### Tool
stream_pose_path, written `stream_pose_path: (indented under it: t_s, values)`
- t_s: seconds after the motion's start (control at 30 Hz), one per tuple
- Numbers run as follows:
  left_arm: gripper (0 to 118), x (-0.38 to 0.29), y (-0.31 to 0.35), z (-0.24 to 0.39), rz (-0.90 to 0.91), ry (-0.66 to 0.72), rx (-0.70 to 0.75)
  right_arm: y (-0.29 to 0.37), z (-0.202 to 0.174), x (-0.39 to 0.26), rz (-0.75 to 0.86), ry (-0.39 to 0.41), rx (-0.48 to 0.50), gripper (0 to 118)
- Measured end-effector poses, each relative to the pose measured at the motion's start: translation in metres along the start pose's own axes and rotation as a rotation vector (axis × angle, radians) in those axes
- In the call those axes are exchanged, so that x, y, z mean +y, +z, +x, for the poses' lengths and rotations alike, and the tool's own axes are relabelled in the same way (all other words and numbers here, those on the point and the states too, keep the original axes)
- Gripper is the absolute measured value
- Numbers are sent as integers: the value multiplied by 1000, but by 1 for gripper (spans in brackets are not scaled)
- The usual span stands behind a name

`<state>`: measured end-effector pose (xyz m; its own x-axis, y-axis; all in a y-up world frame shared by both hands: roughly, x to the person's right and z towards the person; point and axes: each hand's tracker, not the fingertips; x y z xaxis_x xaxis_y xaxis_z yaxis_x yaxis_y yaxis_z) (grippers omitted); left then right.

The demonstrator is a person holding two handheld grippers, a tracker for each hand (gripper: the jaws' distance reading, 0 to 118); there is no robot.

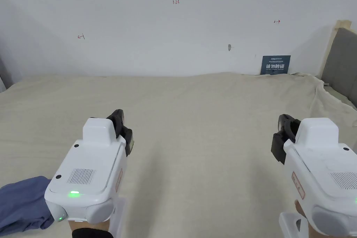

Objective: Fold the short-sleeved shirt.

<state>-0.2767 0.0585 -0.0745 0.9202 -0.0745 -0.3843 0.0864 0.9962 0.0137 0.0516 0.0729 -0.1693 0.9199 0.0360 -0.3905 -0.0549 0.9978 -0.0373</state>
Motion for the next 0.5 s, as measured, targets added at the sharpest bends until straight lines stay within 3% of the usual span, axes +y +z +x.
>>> stream_pose_path:
  t_s: [0.43, 0.5]
  values:
    - [0, -2, 0, -2, 6, -9, 19, -1, -1, -1, -2, -3, 0, 0]
    - [11, -3, 0, -3, 5, -5, 31, 0, -1, 0, 0, -6, -6, 20]
